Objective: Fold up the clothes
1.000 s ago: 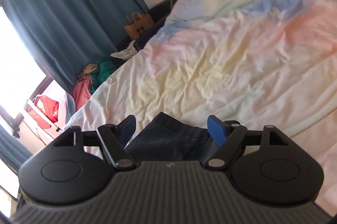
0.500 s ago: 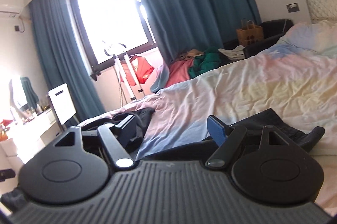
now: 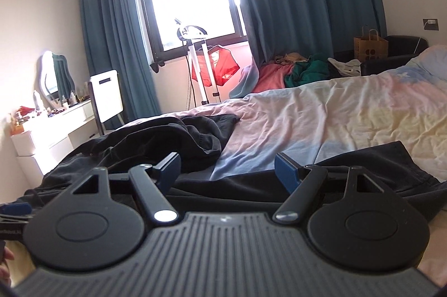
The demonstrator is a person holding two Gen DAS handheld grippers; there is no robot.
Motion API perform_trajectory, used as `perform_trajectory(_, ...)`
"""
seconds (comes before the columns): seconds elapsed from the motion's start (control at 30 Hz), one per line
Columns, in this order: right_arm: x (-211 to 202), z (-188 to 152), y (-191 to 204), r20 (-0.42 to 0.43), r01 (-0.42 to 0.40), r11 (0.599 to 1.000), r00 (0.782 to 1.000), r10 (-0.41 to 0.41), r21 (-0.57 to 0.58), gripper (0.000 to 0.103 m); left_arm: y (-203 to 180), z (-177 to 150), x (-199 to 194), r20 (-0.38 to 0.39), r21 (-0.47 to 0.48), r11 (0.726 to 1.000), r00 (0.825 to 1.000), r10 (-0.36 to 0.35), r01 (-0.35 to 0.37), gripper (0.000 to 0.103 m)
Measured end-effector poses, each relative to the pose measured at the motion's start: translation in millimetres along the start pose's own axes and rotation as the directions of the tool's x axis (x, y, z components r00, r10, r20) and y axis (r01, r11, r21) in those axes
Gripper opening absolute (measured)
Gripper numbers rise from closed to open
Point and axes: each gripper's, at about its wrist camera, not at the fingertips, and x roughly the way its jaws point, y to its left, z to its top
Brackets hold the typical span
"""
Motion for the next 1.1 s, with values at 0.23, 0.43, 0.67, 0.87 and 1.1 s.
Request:
perform_trajectory(0.23,3.7,-0.8,-10.8,-0.028,-0.042,0.995,0.999,0.044,0.095,0.076,-21.0,36.1,7.0,0.027,0.016,0.999,0.999,-0.039,0.039,0.103)
perform_trajectory(0.43,33.4,1.6,-32.7,-0.095,-0.065,0.962,0.991,0.092,0.264,0.067,-30.2,36.4,35.8,0.029,0.043,0.997,0.998,-0.063,0.062,0.103)
perform_trajectory(0.67,168.5,6.6,-48.7,-0.177,-0.091,0.881,0.965,0.193,0.465,0.067,-29.1,15.4,70.2,0.034,0.048,0.994,0.994,-0.099,0.097,0.103)
perform_trajectory(0.87,322.0,8.1,-55.4,-0.174,-0.086,0.818,0.960,0.222,0.568,0.067,-3.5,-1.5,110.4,0.074,-0.063,0.981,0.981,-0.179,0.183,0.103)
perform_trajectory(1.1,454.6,8.7,-54.6,-0.248,-0.019,0.859,0.954,0.169,0.511,0.030,-0.5,-9.7,147.8,0.053,-0.107,0.949,0.955,-0.291,0.295,0.103)
